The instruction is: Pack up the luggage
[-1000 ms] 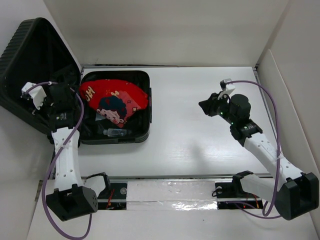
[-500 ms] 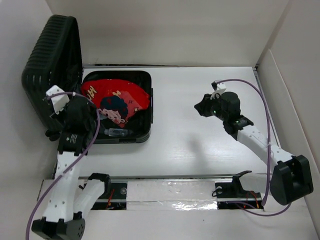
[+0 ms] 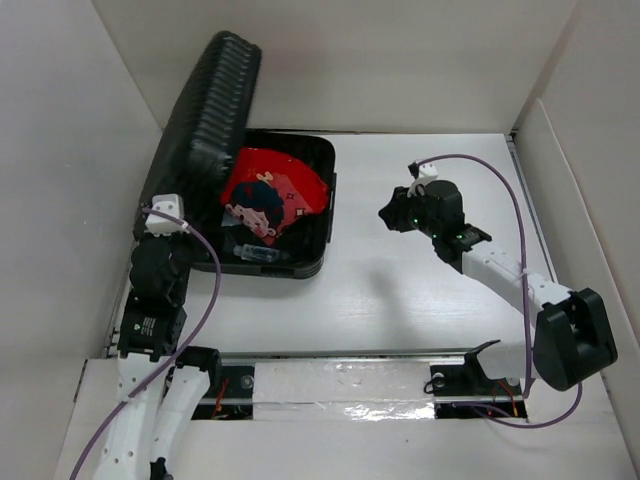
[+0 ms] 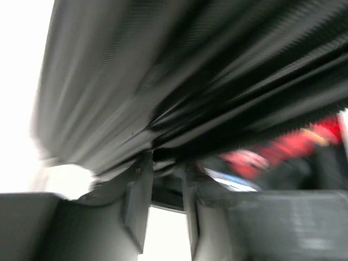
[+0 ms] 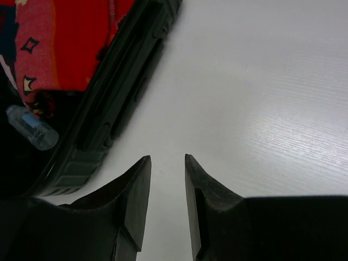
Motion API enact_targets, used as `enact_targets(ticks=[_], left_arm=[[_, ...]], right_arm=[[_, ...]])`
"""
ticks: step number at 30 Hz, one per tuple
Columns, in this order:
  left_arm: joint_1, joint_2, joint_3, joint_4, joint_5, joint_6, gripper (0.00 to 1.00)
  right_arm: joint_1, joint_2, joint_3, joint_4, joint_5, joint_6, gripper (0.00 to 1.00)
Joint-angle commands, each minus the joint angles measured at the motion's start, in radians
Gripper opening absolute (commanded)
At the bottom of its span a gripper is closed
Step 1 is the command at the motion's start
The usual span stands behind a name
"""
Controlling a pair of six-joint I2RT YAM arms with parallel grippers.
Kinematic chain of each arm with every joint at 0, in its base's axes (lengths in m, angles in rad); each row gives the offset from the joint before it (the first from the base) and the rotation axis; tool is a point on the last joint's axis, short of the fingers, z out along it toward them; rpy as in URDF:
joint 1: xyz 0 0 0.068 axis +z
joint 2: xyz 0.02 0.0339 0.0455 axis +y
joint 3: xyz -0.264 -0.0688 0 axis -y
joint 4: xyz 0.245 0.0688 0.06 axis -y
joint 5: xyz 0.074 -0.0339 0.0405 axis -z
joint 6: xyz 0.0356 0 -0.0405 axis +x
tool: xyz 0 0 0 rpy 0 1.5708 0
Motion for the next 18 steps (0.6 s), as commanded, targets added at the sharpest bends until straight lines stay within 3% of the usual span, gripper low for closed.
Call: enact_targets(ticks=[1, 2, 4, 5, 9, 12, 14, 18], left_arm=[[-0.036, 0.034, -0.008, 0.038, 0.549, -0.125, 0.27], [-0.036, 0.029, -0.01, 0.058, 0.572, -0.136, 0.45], [-0.036, 0.025, -0.003, 0.059, 0.649, -0.15, 0.68], [-0.036, 0.02, -0.006, 0.085, 0.679, -0.159, 0.71], [-0.036, 0.028, 0.088, 0.035, 0.814, -0.142, 0.72], [-0.036, 0.008, 0.144, 0.079, 0.789, -0.171, 0.71], [-0.036, 0.014, 0.159, 0.143, 0.697, -0.242, 0.71], [-0.036, 0.182, 0.216, 0.196, 0.29, -0.361, 0.69]], right_arm=[[0.021, 0.028, 0.052, 0.031, 0.031, 0.0, 0.39], [0.022, 0.033, 0.06, 0.027, 0.037, -0.001, 0.42], [0.022, 0.037, 0.061, 0.024, 0.045, -0.001, 0.43], [0.022, 0.034, 0.061, 0.024, 0.054, 0.0, 0.43], [0.022, 0.021, 0.058, 0.004, 0.101, 0.0, 0.43], [0.012, 0.002, 0.051, 0.005, 0.126, 0.011, 0.39], [0.003, -0.002, 0.042, 0.007, 0.154, 0.014, 0.29], [0.003, 0.016, 0.037, 0.014, 0.154, 0.015, 0.07]])
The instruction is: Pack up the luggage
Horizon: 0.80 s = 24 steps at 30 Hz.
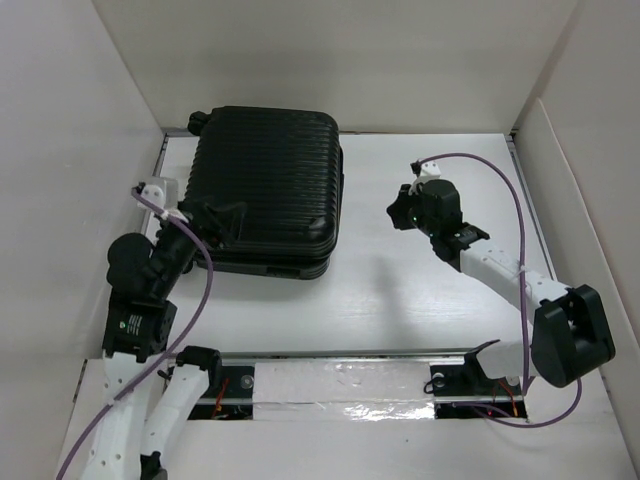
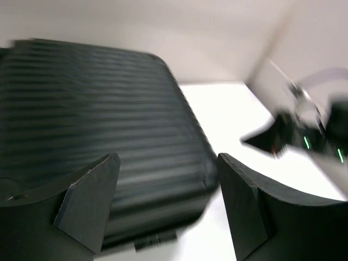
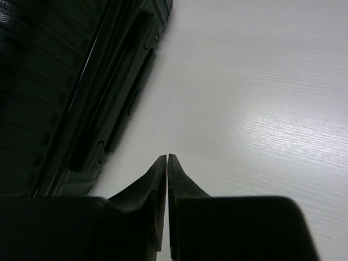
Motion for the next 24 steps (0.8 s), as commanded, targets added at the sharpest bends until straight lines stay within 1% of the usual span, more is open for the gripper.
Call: enact_targets(ticks=[1, 2, 3, 5, 6, 8, 9, 11, 12, 16, 18, 19, 24], left_arm=[[-0.001, 0.184, 0.079, 0.096, -0.335, -0.145, 0.69], [-0.001, 0.243, 0.106, 0.089, -0.404, -0.161, 0.69], [0.015, 0.359, 0.164, 0.076, -0.499, -0.176, 0.69], [0.057, 0.471, 0.229, 0.038, -0.561, -0.204, 0.69], [0.104, 0.566, 0.285, 0.03, -0.599, -0.219, 0.69], [0.165, 0.634, 0.322, 0.023, -0.616, -0.239, 0.68], [0.231, 0.68, 0.335, 0.036, -0.599, -0.242, 0.67], [0.296, 0.726, 0.343, 0.055, -0.586, -0.245, 0.66], [0.349, 0.783, 0.359, 0.049, -0.573, -0.241, 0.66], [0.452, 0.933, 0.395, 0.0, -0.55, -0.227, 0.65], [0.486, 0.988, 0.381, 0.0, -0.492, -0.244, 0.64], [0.497, 0.999, 0.37, 0.006, -0.478, -0.251, 0.64], [0.497, 1.041, 0.268, 0.039, -0.396, -0.258, 0.63]], right_arm=[[-0.004, -0.004, 0.021, 0.024, 0.034, 0.001, 0.06], [-0.004, 0.0, 0.021, 0.024, 0.04, 0.001, 0.06], [-0.004, 0.002, 0.023, 0.025, 0.042, 0.001, 0.06], [0.014, 0.01, 0.024, 0.032, 0.046, 0.001, 0.06], [0.014, 0.013, 0.026, 0.029, 0.051, -0.001, 0.07], [0.023, 0.023, 0.03, 0.029, 0.064, -0.001, 0.08], [0.037, 0.029, 0.035, 0.032, 0.069, -0.001, 0.08], [0.046, 0.043, 0.044, 0.032, 0.083, -0.001, 0.08], [0.055, 0.06, 0.053, 0.03, 0.089, 0.001, 0.08], [0.064, 0.106, 0.078, 0.032, 0.103, 0.002, 0.09], [0.065, 0.131, 0.087, 0.062, 0.106, 0.013, 0.09], [0.065, 0.169, 0.105, 0.07, 0.107, 0.022, 0.09], [0.088, 0.331, 0.231, 0.039, 0.097, 0.029, 0.1]])
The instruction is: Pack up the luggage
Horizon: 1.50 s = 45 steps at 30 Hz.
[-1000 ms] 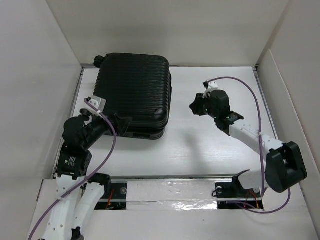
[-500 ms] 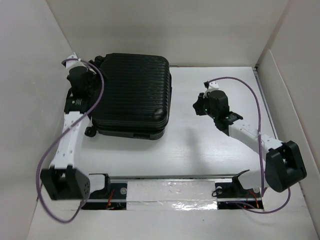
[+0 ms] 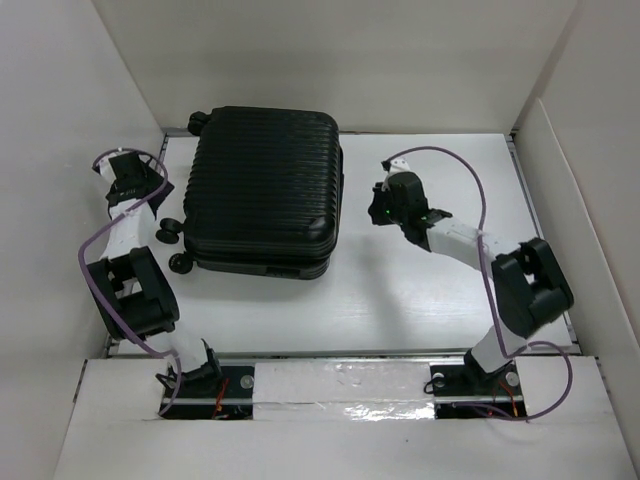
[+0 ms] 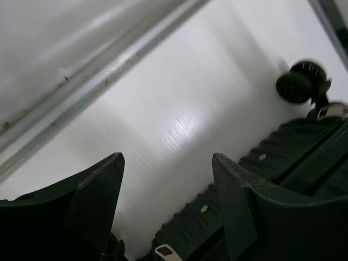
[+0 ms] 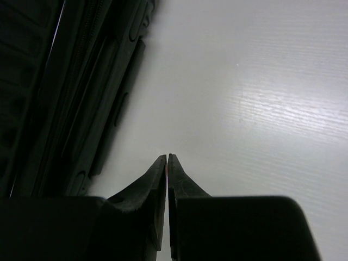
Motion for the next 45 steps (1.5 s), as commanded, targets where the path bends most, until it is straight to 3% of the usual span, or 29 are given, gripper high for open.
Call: enact_targets(ticks=[1, 8, 12, 19, 21, 27, 31, 33, 36, 43, 45], left_arm=[[-0.008, -0.011, -0.07, 0.031, 0.096, -0.016, 0.62], [-0.097, -0.176, -0.283, 0.084, 0.24, -0.065, 0.6], [-0.136, -0.375, -0.423, 0.113, 0.365, -0.112, 0.6], [-0.364, -0.688, -0.702, 0.131, 0.39, -0.212, 0.57], [-0.419, -0.795, -0.794, 0.124, 0.409, -0.261, 0.56], [-0.43, -1.037, -0.94, 0.111, 0.481, -0.307, 0.54], [-0.43, -1.032, -0.957, 0.154, 0.546, -0.312, 0.53], [-0.43, -1.025, -0.952, 0.185, 0.551, -0.297, 0.53], [-0.43, -1.025, -0.934, 0.22, 0.52, -0.295, 0.53], [-0.43, -1.109, -0.942, 0.271, 0.422, -0.327, 0.52], [-0.43, -1.109, -0.928, 0.301, 0.41, -0.33, 0.52]], right_arm=[[0.039, 0.08, 0.105, 0.036, 0.012, 0.007, 0.1], [0.085, 0.198, 0.231, 0.062, -0.032, 0.027, 0.11], [0.085, 0.214, 0.285, 0.05, -0.064, 0.001, 0.12], [0.042, 0.247, 0.416, -0.068, -0.156, -0.097, 0.14], [0.032, 0.281, 0.487, -0.1, -0.193, -0.12, 0.15], [0.001, 0.468, 0.844, -0.294, -0.348, -0.137, 0.16], [-0.013, 0.588, 1.123, -0.41, -0.438, -0.121, 0.17], [-0.036, 0.595, 1.183, -0.432, -0.446, -0.105, 0.25], [-0.091, 0.508, 1.124, -0.409, -0.393, -0.09, 0.42], [-0.169, 0.08, 0.479, -0.143, -0.294, -0.082, 0.42], [-0.169, -0.018, 0.316, -0.104, -0.233, -0.079, 0.57]])
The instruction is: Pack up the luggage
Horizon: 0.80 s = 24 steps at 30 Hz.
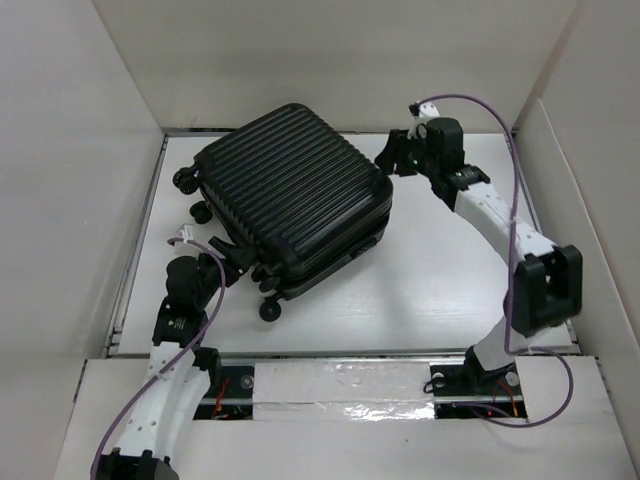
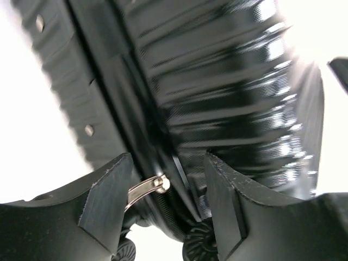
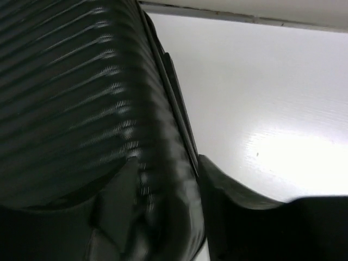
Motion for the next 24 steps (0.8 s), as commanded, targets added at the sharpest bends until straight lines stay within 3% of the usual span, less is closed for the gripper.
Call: enact_targets(ticks=[1, 5, 7, 8, 11, 15, 19, 20, 24], left_arm=[[-0.005, -0.011, 0.022, 0.123, 0.004, -0.025, 0.53], [-0.005, 0.033, 0.096, 0.124, -0.049, 0.004, 0.56], [-0.005, 0.013, 0.114, 0.13, -0.126, 0.002, 0.57], [-0.005, 0.007, 0.113, 0.147, -0.15, -0.009, 0.59], [-0.005, 0.027, 0.117, 0.224, -0.2, -0.059, 0.62], [-0.005, 0.09, 0.159, 0.265, -0.242, -0.084, 0.72], [-0.005, 0.117, 0.223, 0.319, -0.447, -0.127, 0.86], [-0.005, 0.147, 0.247, 0.324, -0.483, -0.133, 0.92], [0.024, 0.378, 0.428, 0.284, -0.58, -0.115, 0.94]], right_arm=[[0.004, -0.114, -0.186, 0.153, 0.071, 0.012, 0.62], [-0.023, -0.223, -0.276, 0.093, 0.121, -0.004, 0.62], [-0.023, -0.353, -0.418, 0.16, 0.155, 0.021, 0.44], [-0.033, -0.398, -0.465, 0.204, 0.17, 0.024, 0.26], [-0.033, -0.545, -0.634, 0.291, 0.203, 0.05, 0.12], [-0.033, -0.64, -0.761, 0.3, 0.2, 0.076, 0.1], [0.003, -0.68, -0.862, 0.402, 0.149, 0.116, 0.1], [0.013, -0.673, -0.873, 0.418, 0.141, 0.122, 0.11], [0.073, -0.636, -0.872, 0.427, 0.143, 0.104, 0.17]])
